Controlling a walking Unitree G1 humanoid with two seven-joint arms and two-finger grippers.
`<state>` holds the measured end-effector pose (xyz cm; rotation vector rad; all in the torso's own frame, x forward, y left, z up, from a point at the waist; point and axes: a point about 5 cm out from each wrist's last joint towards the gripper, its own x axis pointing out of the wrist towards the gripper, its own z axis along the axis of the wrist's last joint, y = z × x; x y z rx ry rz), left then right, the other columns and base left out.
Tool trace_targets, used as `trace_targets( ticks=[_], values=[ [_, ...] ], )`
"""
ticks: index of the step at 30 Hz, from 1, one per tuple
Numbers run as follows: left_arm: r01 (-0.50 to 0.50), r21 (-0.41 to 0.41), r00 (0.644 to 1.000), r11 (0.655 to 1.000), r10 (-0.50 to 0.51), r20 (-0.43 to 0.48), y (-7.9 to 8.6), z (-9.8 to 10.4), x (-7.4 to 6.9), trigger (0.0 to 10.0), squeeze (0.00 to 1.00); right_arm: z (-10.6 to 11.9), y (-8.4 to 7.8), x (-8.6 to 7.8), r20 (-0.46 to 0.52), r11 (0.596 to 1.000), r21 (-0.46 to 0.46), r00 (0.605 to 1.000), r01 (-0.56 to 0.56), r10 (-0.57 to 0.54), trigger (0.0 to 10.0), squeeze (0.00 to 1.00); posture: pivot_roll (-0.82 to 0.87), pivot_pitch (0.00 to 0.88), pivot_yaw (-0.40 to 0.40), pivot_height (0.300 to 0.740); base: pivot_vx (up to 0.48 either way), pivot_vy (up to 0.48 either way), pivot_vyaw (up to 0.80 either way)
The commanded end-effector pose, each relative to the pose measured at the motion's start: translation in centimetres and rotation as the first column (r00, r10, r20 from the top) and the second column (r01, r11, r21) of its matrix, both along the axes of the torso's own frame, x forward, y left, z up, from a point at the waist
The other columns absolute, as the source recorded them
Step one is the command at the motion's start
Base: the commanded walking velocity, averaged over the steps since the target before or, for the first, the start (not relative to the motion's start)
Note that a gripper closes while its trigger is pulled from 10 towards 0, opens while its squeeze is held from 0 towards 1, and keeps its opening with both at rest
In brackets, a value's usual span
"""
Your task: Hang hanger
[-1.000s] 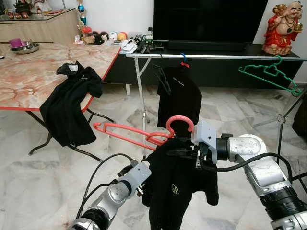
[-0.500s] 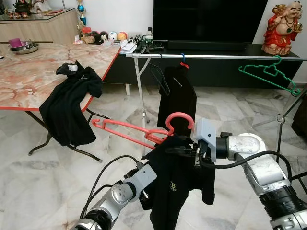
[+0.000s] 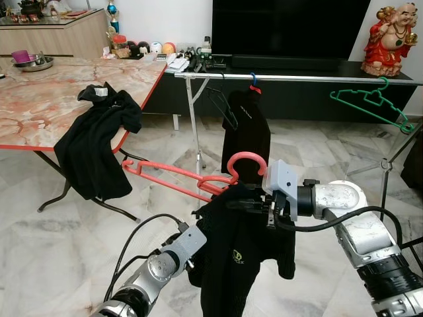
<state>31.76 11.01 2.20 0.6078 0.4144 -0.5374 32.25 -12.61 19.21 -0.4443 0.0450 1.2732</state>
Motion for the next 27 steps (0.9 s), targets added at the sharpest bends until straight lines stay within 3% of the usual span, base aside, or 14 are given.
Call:
trace_targets(
  ticks=[1,27],
  values=[
    [-0.001,0.013,1.0,1.0,0.001,0.0,0.1,0.1,0.2,0.0,0.0,0.3,0.0,-0.1,0.026,1.0,-0.003,1.0,-0.01,0.01,0.0,0.0,0.01,0.019,-0.042,0.74,0.0,0.0,0.0],
    [-0.027,-0.023,0.999,0.999,0.026,-0.031,0.1,-0.2,0.0,0.0,0.0,-0.9,-0.8,0.0,0.008,0.999,-0.039,1.0,0.017,-0.017,0.0,0.0,0.01,0.022,-0.044,0.74,0.0,0.0,0.0]
  ],
)
